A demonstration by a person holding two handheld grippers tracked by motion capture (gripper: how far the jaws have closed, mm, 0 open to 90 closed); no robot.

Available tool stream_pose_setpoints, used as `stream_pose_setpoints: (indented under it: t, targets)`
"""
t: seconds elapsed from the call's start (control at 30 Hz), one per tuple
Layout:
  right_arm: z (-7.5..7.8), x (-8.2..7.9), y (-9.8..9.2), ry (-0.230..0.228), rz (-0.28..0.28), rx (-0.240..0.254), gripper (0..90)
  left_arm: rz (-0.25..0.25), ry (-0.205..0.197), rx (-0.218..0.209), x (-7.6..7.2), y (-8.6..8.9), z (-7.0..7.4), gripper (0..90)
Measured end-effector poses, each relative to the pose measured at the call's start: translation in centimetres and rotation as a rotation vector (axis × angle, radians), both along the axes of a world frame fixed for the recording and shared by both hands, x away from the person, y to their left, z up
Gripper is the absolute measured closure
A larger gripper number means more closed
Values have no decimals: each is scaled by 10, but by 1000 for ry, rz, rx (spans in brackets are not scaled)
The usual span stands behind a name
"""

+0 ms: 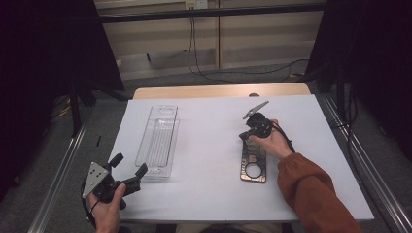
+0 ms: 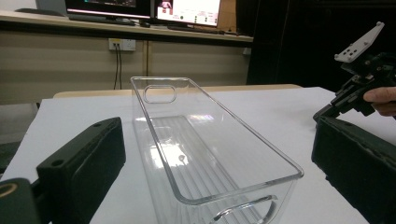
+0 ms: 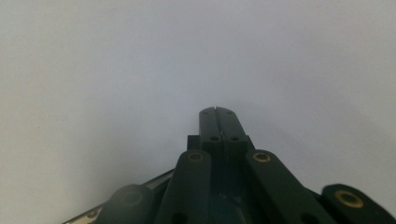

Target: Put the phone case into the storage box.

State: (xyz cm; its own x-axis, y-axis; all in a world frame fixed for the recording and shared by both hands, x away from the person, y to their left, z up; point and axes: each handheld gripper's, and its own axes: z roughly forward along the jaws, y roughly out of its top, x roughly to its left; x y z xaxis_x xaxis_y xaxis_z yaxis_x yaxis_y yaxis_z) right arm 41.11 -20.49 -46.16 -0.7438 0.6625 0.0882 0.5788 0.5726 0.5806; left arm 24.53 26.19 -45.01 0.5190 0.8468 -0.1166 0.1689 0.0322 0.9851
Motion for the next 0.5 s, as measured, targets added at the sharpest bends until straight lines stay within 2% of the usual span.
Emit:
stream_pose_setpoints:
  t: [0.23, 0.33, 0.37, 0.5]
  targets:
    - [-8, 0, 12, 4, 13, -17, 900, 0, -1, 0, 0, 0, 0, 29]
    - [-8, 1, 11, 10, 7, -17, 900, 0, -3, -1, 0, 0, 0, 29]
    - [-9, 1, 10, -1, 16, -20, 900, 0, -4, 0, 0, 1, 0, 29]
    - [-7, 0, 7, 5, 4, -46, 900, 6, -4, -4, 0, 2, 0, 29]
